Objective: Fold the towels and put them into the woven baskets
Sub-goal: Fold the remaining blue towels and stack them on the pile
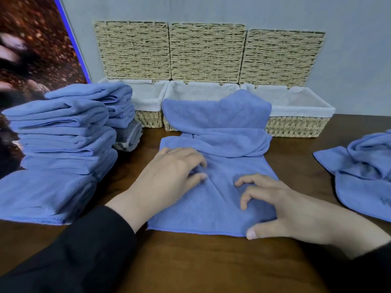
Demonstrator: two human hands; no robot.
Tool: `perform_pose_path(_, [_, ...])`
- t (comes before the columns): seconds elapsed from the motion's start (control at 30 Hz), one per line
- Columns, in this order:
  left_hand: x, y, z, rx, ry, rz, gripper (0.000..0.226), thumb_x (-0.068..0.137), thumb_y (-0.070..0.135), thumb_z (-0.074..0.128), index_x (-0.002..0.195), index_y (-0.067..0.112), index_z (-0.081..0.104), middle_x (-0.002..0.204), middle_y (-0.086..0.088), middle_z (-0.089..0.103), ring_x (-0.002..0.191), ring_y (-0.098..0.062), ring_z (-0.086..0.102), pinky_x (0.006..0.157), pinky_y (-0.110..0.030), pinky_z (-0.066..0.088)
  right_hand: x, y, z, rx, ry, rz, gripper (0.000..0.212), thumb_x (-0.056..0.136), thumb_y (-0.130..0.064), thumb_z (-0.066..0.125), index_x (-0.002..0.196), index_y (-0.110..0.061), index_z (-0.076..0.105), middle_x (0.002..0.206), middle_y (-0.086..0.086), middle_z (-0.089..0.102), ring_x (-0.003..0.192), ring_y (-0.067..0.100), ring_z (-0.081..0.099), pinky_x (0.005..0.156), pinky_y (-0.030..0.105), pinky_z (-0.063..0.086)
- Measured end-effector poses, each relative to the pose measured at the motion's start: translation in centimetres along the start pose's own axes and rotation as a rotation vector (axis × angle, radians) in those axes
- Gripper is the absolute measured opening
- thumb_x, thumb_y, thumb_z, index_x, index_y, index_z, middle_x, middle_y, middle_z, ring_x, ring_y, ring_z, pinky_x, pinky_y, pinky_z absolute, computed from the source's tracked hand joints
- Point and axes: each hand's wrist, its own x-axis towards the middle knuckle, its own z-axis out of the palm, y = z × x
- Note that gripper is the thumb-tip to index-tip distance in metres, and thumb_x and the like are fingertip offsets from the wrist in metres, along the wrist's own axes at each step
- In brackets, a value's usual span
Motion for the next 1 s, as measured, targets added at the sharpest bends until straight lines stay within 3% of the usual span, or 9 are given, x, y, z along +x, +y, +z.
perform_pose_path(0.07, [-0.9, 2.3, -1.1, -0.109, -0.135, 0.021, 0.037, 0.089, 0.069, 0.05, 0.106, 0.037, 0.061, 0.112, 0.02, 0.059, 0.108, -0.001, 0.055, 0.099, -0.03, 0.039, 0.4, -0.3, 0.3, -0.06, 0.053, -0.017, 0.019, 0.087, -0.054, 0.071, 0.094, -0.046, 0.056, 0.137, -0.038, 0.031, 0.136, -0.008, 0.03, 0.108, 0.017, 0.024])
perform_pose_path(0.17, [-2.2, 4.8, -0.5, 0.006, -0.339, -0.015, 0.071, 0.082, 0.083, 0.043, 0.138, 0.039, 0.048, 0.147, 0.022, 0.038, 0.137, -0.001, 0.032, 0.115, -0.03, 0.025, 1.0, -1.1, 0.7, -0.147, 0.18, -0.054, 0.01, 0.096, -0.045, 0.058, 0.09, -0.039, 0.053, 0.125, -0.028, 0.046, 0.122, 0.0, 0.048, 0.102, 0.024, 0.036])
perform_pose_path(0.3, [-2.1, 5.5, 0.9, 0.052, -0.13, -0.052, 0.034, 0.099, 0.047, 0.05, 0.129, 0.033, 0.049, 0.124, 0.015, 0.052, 0.117, -0.01, 0.05, 0.101, -0.032, 0.04, 1.2, -2.3, 0.9, 0.027, 0.469, 0.074, 0.009, 0.098, -0.04, 0.052, 0.092, -0.033, 0.051, 0.074, -0.011, 0.059, 0.068, 0.007, 0.056, 0.062, 0.023, 0.043])
perform_pose_path(0.5, [-1.9, 3.4, -0.3, -0.031, 0.187, -0.217, 0.028, 0.09, 0.005, 0.062, 0.113, 0.02, 0.065, 0.098, 0.002, 0.069, 0.084, -0.024, 0.066, 0.067, -0.042, 0.055, 1.0, -2.5, 1.2, 0.07, 0.648, 0.224, 0.013, 0.096, -0.044, 0.057, 0.095, -0.037, 0.046, 0.056, 0.0, 0.05, 0.051, 0.014, 0.048, 0.049, 0.026, 0.032])
perform_pose_path(0.63, [-3.1, 1.7, -1.6, -0.137, 0.324, -0.232, 0.029, 0.091, 0.005, 0.068, 0.116, 0.018, 0.061, 0.109, 0.001, 0.067, 0.099, -0.018, 0.064, 0.08, -0.037, 0.052, 0.3, -3.1, 1.2, -0.122, 0.457, 0.243, 0.037, 0.085, -0.053, 0.072, 0.107, -0.041, 0.045, 0.062, -0.007, 0.046, 0.059, 0.006, 0.05, 0.053, 0.024, 0.035])
perform_pose_path(0.73, [-4.3, 1.6, -1.9, -0.257, 0.306, -0.262, 0.023, 0.095, 0.013, 0.066, 0.117, 0.019, 0.063, 0.11, 0.009, 0.065, 0.103, -0.004, 0.059, 0.084, -0.018, 0.047, -0.4, -3.7, 1.5, -0.263, 0.459, 0.253, 0.035, 0.09, -0.035, 0.068, 0.116, -0.04, 0.044, 0.077, -0.01, 0.054, 0.065, 0.01, 0.056, 0.06, 0.033, 0.05])
perform_pose_path(0.8, [-5.0, 1.8, -2.0, -0.323, 0.281, -0.306, 0.016, 0.099, 0.02, 0.061, 0.115, 0.022, 0.063, 0.108, 0.011, 0.066, 0.101, -0.001, 0.059, 0.082, -0.009, 0.042, -1.2, -4.4, 1.4, -0.247, 0.501, 0.245, 0.036, 0.089, -0.024, 0.067, 0.116, -0.037, 0.046, 0.086, -0.014, 0.054, 0.07, 0.014, 0.059, 0.064, 0.04, 0.054])
perform_pose_path(0.9, [-5.5, 2.1, -2.6, -0.334, 0.218, -0.272, 0.012, 0.101, 0.033, 0.055, 0.097, 0.022, 0.059, 0.086, 0.009, 0.061, 0.083, -0.007, 0.058, 0.071, -0.02, 0.041, -2.6, -5.3, 0.6, -0.215, 0.586, 0.271, 0.033, 0.09, -0.014, 0.063, 0.117, -0.03, 0.053, 0.095, -0.01, 0.059, 0.08, 0.02, 0.062, 0.068, 0.043, 0.054])
perform_pose_path(1.0, [-6.0, 3.0, -3.9, -0.247, 0.129, -0.247, 0.027, 0.09, 0.042, 0.071, 0.097, 0.028, 0.049, 0.082, 0.017, 0.053, 0.078, 0.002, 0.053, 0.066, -0.014, 0.038, -3.8, -6.2, -0.6, -0.189, 0.609, 0.266, 0.035, 0.091, -0.008, 0.058, 0.117, -0.031, 0.054, 0.092, -0.009, 0.061, 0.075, 0.008, 0.056, 0.063, 0.03, 0.047])
